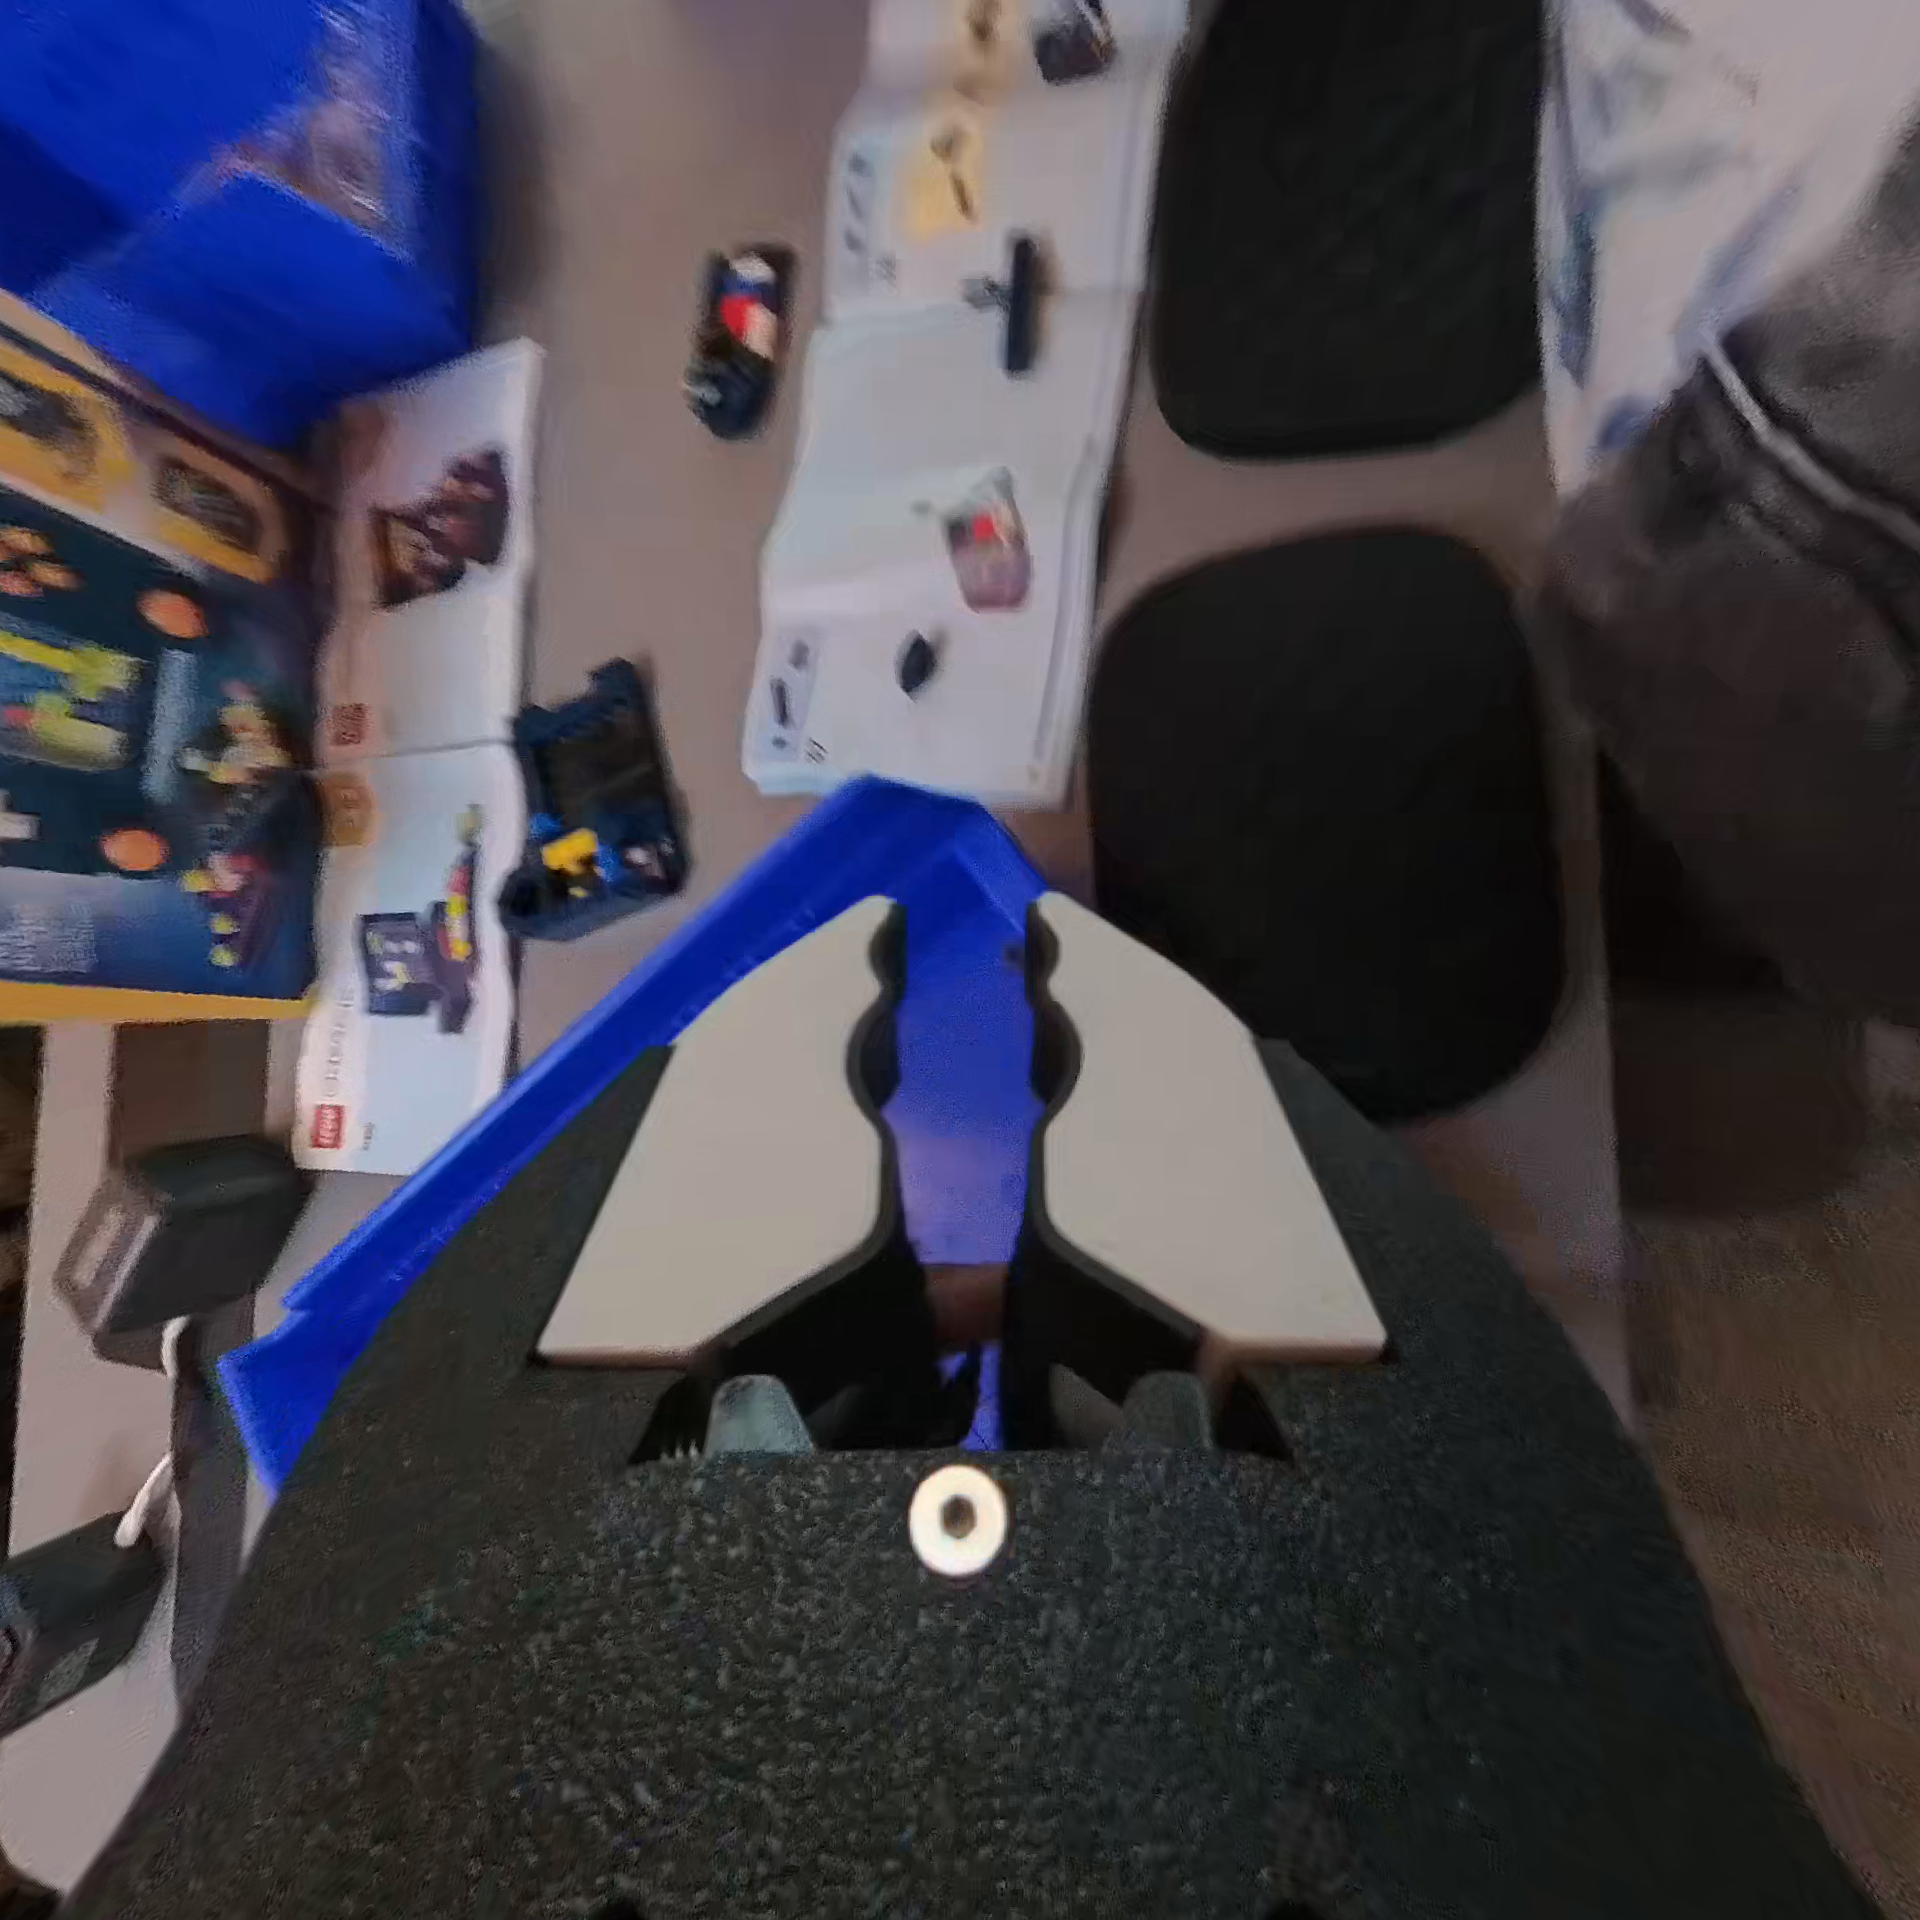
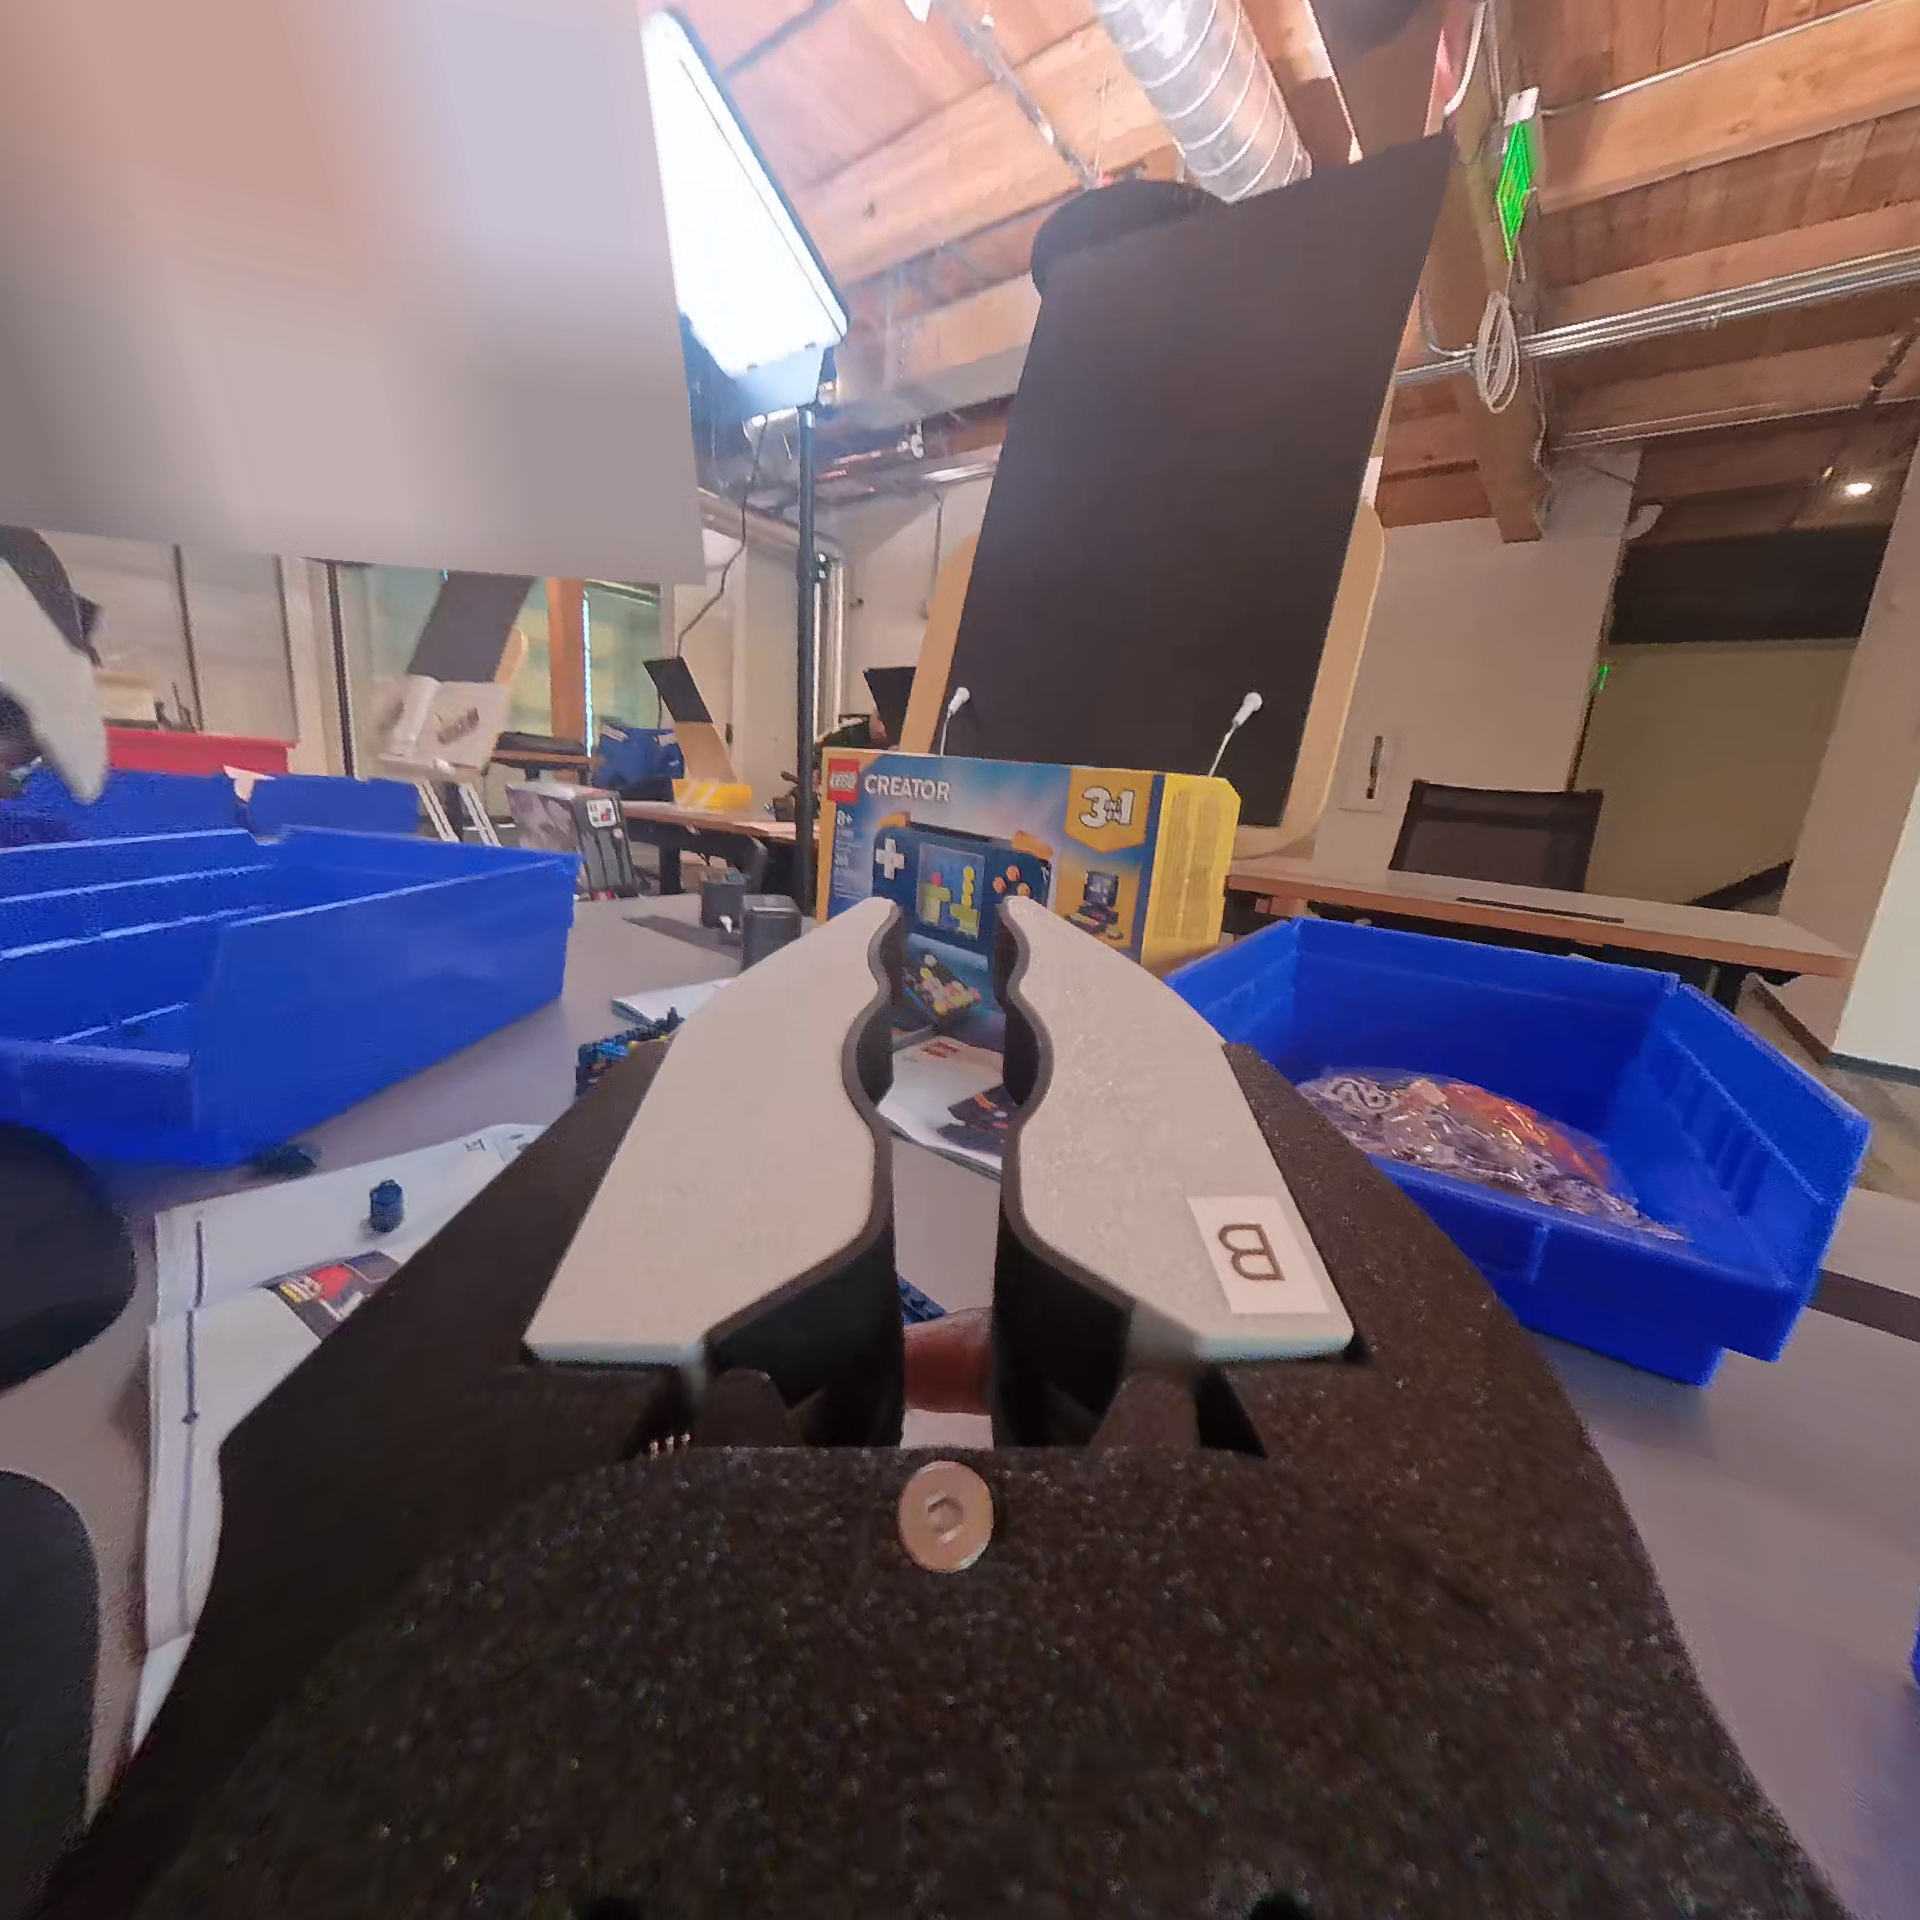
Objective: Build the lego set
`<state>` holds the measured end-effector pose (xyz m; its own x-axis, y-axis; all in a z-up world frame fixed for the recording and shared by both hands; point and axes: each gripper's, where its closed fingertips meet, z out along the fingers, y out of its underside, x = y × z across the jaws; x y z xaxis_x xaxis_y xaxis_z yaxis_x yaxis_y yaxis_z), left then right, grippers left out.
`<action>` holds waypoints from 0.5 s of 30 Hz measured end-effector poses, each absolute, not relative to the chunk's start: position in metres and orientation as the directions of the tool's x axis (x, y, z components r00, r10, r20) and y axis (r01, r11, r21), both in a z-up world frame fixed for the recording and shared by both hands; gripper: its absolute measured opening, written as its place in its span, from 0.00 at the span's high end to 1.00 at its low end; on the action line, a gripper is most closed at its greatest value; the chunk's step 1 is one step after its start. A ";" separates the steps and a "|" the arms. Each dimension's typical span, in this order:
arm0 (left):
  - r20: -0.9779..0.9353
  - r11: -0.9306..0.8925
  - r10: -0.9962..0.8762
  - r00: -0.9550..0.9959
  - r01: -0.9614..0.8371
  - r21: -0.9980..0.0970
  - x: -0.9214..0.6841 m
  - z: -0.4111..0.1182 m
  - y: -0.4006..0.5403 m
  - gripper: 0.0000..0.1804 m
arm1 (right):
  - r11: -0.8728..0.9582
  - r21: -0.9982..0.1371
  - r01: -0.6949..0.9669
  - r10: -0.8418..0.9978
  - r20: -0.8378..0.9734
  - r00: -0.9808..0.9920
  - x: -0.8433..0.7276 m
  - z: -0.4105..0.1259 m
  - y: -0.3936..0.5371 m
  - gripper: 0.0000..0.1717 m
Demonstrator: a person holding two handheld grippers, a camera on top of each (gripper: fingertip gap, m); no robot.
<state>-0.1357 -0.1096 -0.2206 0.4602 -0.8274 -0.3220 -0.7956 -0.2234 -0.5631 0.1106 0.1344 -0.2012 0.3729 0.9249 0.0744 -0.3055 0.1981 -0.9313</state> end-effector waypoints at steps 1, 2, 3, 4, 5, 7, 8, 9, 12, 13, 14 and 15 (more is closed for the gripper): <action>-0.244 -0.239 -0.888 0.389 -0.846 -0.477 -0.148 -0.233 -0.125 0.94 | 0.202 -0.928 -0.313 0.926 0.077 0.369 0.111 -0.199 0.133 0.91; -0.149 -0.264 -0.927 0.343 -0.882 -0.390 -0.161 -0.247 -0.138 0.95 | 0.211 -0.925 -0.315 0.927 0.086 0.366 0.111 -0.197 0.131 0.91; -0.039 -0.300 -0.944 0.329 -0.899 -0.318 -0.173 -0.262 -0.150 0.97 | 0.221 -0.923 -0.315 0.926 0.098 0.364 0.111 -0.196 0.129 0.91; 0.078 -0.332 -0.943 0.323 -0.905 -0.264 -0.181 -0.275 -0.161 0.97 | 0.233 -0.921 -0.314 0.926 0.111 0.360 0.111 -0.195 0.127 0.91; 0.166 -0.342 -0.936 0.310 -0.912 -0.227 -0.186 -0.286 -0.169 0.97 | 0.244 -0.918 -0.312 0.926 0.124 0.357 0.110 -0.195 0.125 0.91; 0.218 -0.291 -0.943 0.252 -0.942 -0.168 -0.198 -0.305 -0.176 0.95 | 0.257 -0.915 -0.311 0.924 0.138 0.357 0.110 -0.195 0.124 0.91; 0.216 -0.254 -0.951 0.220 -0.956 -0.145 -0.203 -0.311 -0.177 0.94 | 0.257 -0.915 -0.310 0.923 0.138 0.359 0.111 -0.195 0.125 0.91; 0.216 -0.229 -0.956 0.196 -0.963 -0.138 -0.205 -0.316 -0.179 0.92 | 0.254 -0.916 -0.310 0.922 0.133 0.363 0.111 -0.196 0.127 0.91; 0.236 -0.183 -0.961 0.140 -0.968 -0.171 -0.199 -0.326 -0.189 0.86 | 0.239 -0.918 -0.316 0.922 0.112 0.371 0.113 -0.198 0.131 0.91; 0.230 -0.165 -0.965 0.124 -0.972 -0.168 -0.198 -0.330 -0.191 0.86 | 0.234 -0.918 -0.319 0.923 0.107 0.370 0.113 -0.198 0.132 0.91; 0.225 -0.146 -0.968 0.108 -0.977 -0.158 -0.199 -0.334 -0.194 0.86 | 0.232 -0.919 -0.319 0.924 0.105 0.368 0.113 -0.198 0.132 0.91; 0.219 -0.130 -0.971 0.095 -0.980 -0.153 -0.199 -0.337 -0.196 0.85 | 0.232 -0.920 -0.316 0.924 0.107 0.368 0.112 -0.199 0.133 0.91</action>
<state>-0.1992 -0.1957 -0.3373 0.0945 -0.9712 0.2185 -0.9797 -0.1297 -0.1527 0.1123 0.1327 -0.1988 0.3682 0.9236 0.1065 -0.3156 0.2320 -0.9201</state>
